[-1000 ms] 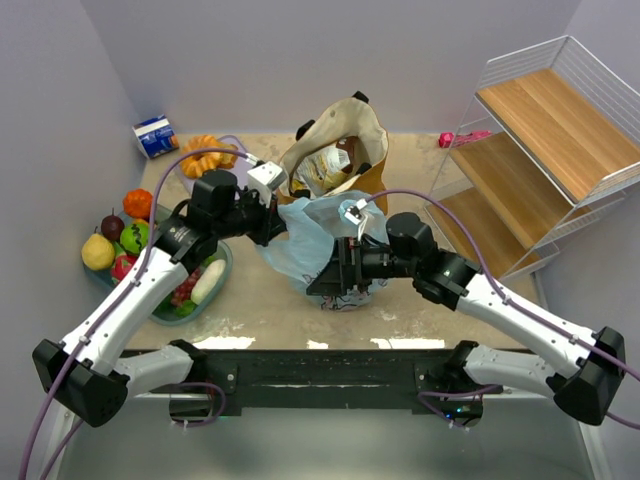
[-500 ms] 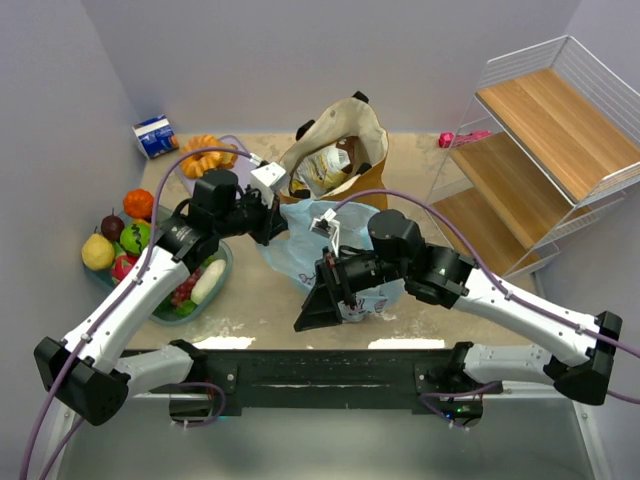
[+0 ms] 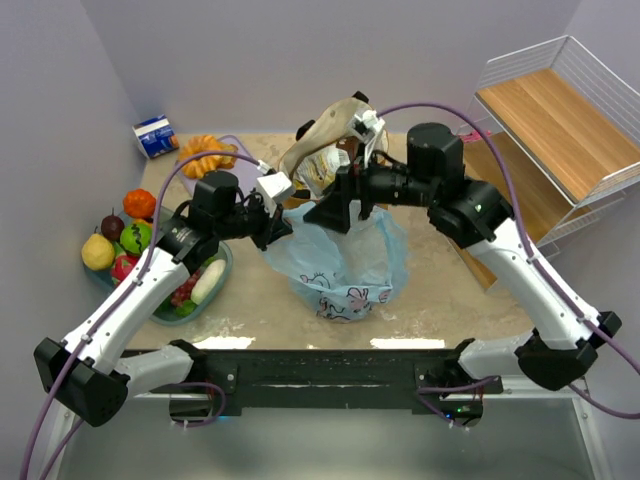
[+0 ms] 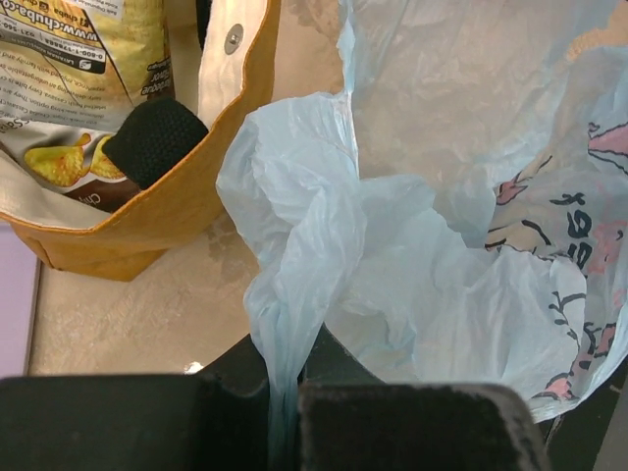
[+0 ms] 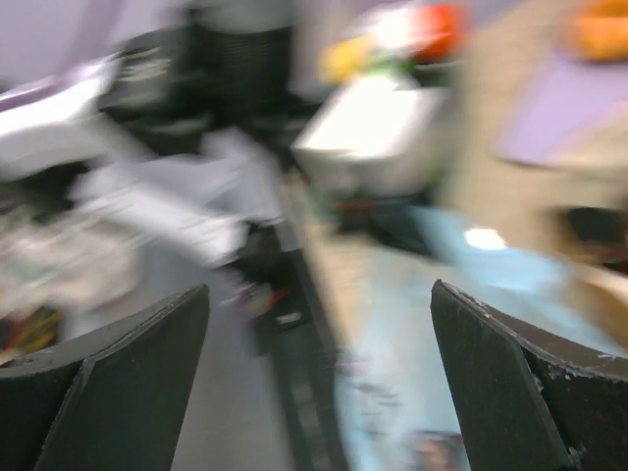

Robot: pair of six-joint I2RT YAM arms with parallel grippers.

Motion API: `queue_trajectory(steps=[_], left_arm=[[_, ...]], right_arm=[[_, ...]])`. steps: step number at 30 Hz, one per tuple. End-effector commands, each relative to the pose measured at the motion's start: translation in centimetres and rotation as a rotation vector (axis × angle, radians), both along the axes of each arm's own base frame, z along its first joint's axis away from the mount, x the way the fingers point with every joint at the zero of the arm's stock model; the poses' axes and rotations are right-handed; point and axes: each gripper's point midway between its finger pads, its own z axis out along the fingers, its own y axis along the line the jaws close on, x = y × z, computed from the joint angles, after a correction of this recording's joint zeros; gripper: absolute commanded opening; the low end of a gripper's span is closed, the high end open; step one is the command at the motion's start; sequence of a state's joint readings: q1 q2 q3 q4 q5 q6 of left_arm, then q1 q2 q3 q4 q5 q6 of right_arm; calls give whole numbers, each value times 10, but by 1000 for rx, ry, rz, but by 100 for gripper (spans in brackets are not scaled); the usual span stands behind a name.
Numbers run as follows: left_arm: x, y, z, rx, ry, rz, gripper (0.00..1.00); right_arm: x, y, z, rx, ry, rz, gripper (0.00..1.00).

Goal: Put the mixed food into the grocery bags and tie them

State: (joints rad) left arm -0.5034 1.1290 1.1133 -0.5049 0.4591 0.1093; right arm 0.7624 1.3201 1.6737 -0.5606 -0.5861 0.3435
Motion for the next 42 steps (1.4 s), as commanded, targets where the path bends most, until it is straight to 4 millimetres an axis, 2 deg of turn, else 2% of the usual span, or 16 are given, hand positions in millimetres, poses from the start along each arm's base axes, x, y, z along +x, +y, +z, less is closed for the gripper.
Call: queue_trajectory(steps=[1,3,8,16,20,24,28,29,30,31,33,34,36,37,40,42], left_arm=[[-3,2,9,18,-74,-61,0],[-8,0,13,12,-87,-92,0],[-19,-4,20,0,-108,-168,0],[-24,-4,30,-7,-128,-194,0],[-26,-3,34,-11,-138,-197,0],[-28,-4,34,-14,-138,-208,0],[-28,-4,35,-14,-143,-212,0],[-24,-2,35,-4,-149,-189,0],[-19,0,36,-2,-150,-159,0],[-15,2,35,9,-149,-131,0],[1,11,38,32,-163,-25,0],[6,13,39,36,-167,5,14],[13,16,49,24,-193,44,46],[13,16,56,10,-208,50,74],[11,18,83,-48,-286,74,93],[6,24,106,-100,-357,108,98]], right_arm=[[66,-44,-67,-374,-209,-186,99],[73,-51,-87,-433,-254,-185,99],[81,-61,-95,-468,-410,-180,99],[111,-77,-124,-625,-441,-235,97],[111,-71,-144,-648,-416,-169,93],[115,-67,-156,-645,-411,-166,83],[118,-63,-155,-602,-385,-185,55],[116,-63,-152,-596,-376,-188,23],[118,-67,-150,-601,-345,-231,9],[115,-74,-153,-625,-310,-250,2],[115,-88,-144,-654,-251,-351,0],[108,-100,-149,-701,-201,-377,0],[101,-114,-140,-706,-138,-454,0],[98,-127,-142,-747,-114,-505,0],[89,-150,-143,-771,-34,-636,0],[87,-162,-146,-789,11,-720,0]])
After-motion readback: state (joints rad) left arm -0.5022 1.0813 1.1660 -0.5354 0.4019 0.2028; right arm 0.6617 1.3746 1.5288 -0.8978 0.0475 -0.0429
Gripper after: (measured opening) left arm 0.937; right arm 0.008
